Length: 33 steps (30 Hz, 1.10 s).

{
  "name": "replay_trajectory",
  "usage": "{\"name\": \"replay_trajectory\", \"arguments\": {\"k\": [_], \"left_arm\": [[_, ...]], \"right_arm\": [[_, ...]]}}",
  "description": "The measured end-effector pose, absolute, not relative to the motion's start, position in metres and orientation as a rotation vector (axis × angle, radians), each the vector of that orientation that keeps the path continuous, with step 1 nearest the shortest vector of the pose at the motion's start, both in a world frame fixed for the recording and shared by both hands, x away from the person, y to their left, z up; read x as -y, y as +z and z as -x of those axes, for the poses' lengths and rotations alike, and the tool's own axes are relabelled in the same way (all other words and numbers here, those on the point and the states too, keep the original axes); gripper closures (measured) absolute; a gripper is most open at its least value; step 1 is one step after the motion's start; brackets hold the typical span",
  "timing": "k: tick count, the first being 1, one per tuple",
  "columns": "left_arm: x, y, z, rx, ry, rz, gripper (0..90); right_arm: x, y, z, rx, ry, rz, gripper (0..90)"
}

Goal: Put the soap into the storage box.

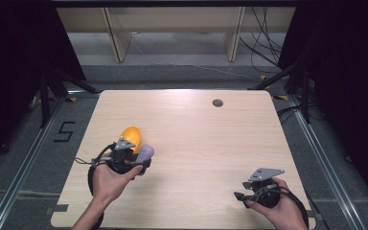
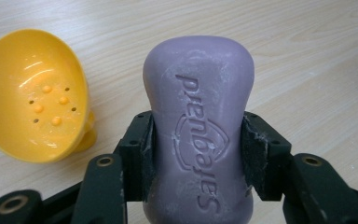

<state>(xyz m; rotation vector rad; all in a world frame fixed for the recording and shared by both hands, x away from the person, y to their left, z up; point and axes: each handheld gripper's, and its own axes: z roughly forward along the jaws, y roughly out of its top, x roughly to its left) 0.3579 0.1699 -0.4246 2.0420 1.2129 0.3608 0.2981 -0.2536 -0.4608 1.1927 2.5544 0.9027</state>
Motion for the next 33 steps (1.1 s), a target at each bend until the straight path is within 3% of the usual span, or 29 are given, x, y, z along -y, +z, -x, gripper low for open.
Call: {"name": "replay_trajectory", "arguments": {"k": [33], "left_arm": [[-0.187, -0.422, -0.376, -1.378, 0.452, -1.975, 49.4]], "right_arm": [[0.254, -0.462, -0.301, -2.565, 0.929, -1.127, 48.8]]}}
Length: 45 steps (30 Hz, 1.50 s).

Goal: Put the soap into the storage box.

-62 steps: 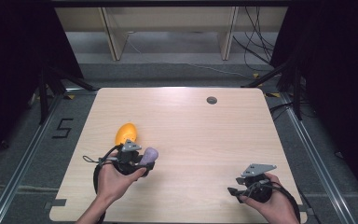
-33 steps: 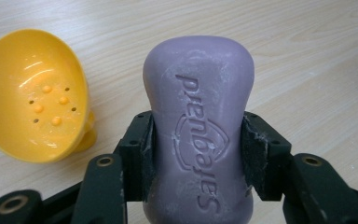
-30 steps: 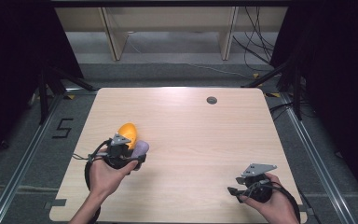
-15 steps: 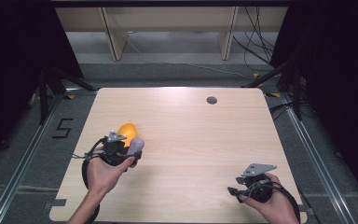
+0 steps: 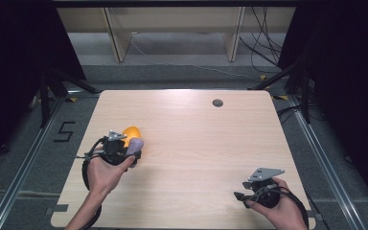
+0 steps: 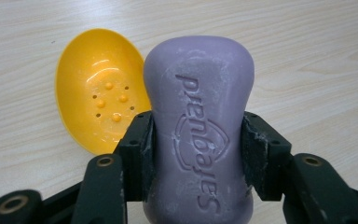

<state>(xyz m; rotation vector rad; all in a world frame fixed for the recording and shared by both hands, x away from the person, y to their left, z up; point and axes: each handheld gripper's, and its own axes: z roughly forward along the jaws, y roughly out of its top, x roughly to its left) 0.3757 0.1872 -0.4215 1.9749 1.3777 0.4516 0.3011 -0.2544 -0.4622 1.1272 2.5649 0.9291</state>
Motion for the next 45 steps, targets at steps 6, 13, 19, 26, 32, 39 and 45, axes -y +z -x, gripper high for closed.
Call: {"name": "replay_trajectory", "arguments": {"k": [6, 13, 19, 26, 32, 39, 45], "left_arm": [[-0.19, -0.423, -0.382, -1.401, 0.436, -1.969, 49.4], [-0.192, -0.423, -0.387, -1.41, 0.442, -1.955, 49.4], [-0.193, -0.422, -0.391, -1.428, 0.43, -1.963, 49.3], [-0.195, -0.422, -0.398, -1.436, 0.437, -1.95, 49.3], [-0.196, -0.421, -0.404, -1.448, 0.439, -1.936, 49.4], [-0.197, -0.422, -0.413, -1.476, 0.422, -1.945, 49.3], [-0.198, -0.422, -0.418, -1.5, 0.423, -1.931, 49.4]], "right_arm": [[0.255, -0.462, -0.301, -2.561, 0.924, -1.114, 48.8], [0.254, -0.462, -0.301, -2.565, 0.93, -1.118, 48.8], [0.255, -0.463, -0.302, -2.559, 0.934, -1.095, 48.8], [0.254, -0.461, -0.299, -2.552, 0.914, -1.159, 48.7], [0.254, -0.461, -0.299, -2.553, 0.914, -1.155, 48.7], [0.254, -0.461, -0.299, -2.551, 0.916, -1.154, 48.7], [0.254, -0.461, -0.299, -2.554, 0.916, -1.155, 48.6]]}}
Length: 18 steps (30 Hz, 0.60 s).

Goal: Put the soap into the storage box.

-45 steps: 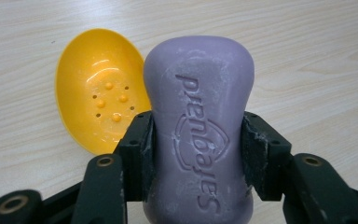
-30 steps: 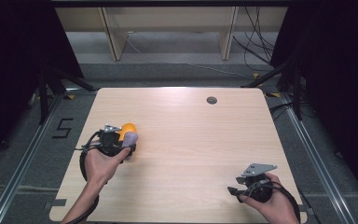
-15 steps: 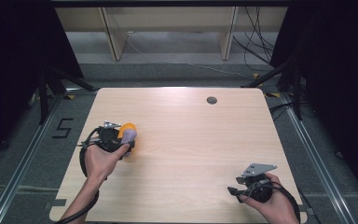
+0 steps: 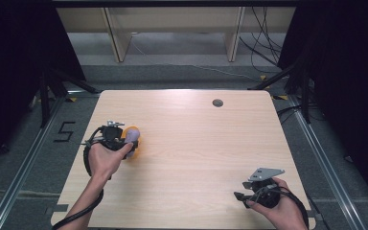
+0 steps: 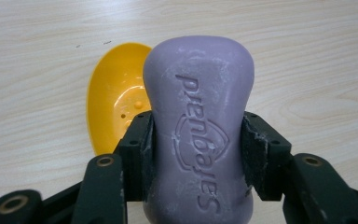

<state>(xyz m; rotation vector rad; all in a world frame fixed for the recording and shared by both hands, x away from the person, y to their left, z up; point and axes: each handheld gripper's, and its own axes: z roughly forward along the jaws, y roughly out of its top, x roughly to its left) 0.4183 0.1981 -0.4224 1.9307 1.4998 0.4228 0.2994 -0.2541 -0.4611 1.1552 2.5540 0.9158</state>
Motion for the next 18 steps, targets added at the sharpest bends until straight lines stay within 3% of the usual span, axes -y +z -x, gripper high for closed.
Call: {"name": "replay_trajectory", "arguments": {"k": [18], "left_arm": [[-0.204, -0.43, -0.442, -1.609, 0.423, -1.93, 49.3]], "right_arm": [[0.254, -0.462, -0.3, -2.554, 0.916, -1.144, 48.6]]}}
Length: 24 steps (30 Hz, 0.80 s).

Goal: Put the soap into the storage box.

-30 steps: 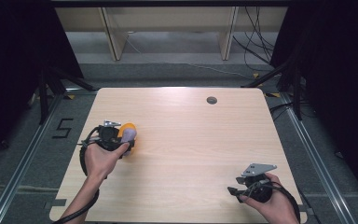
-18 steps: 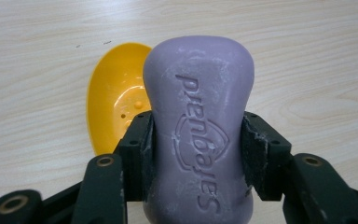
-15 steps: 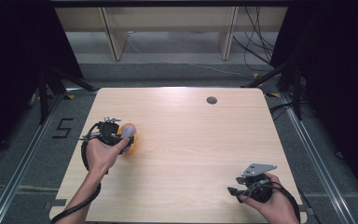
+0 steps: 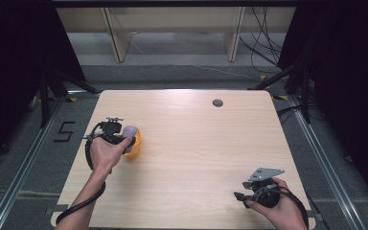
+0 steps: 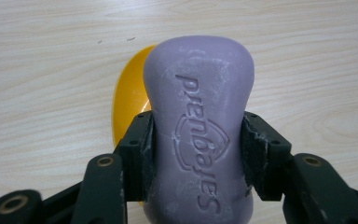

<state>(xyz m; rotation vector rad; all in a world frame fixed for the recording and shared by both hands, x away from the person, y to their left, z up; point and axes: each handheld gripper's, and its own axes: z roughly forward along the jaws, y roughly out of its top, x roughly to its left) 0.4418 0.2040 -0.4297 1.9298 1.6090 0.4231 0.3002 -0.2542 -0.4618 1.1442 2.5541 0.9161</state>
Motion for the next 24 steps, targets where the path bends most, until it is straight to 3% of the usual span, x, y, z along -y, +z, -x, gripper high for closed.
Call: {"name": "replay_trajectory", "arguments": {"k": [24], "left_arm": [[-0.204, -0.447, -0.463, -1.676, 0.429, -1.975, 49.3]], "right_arm": [[0.254, -0.465, -0.301, -2.541, 0.932, -1.122, 48.4]]}}
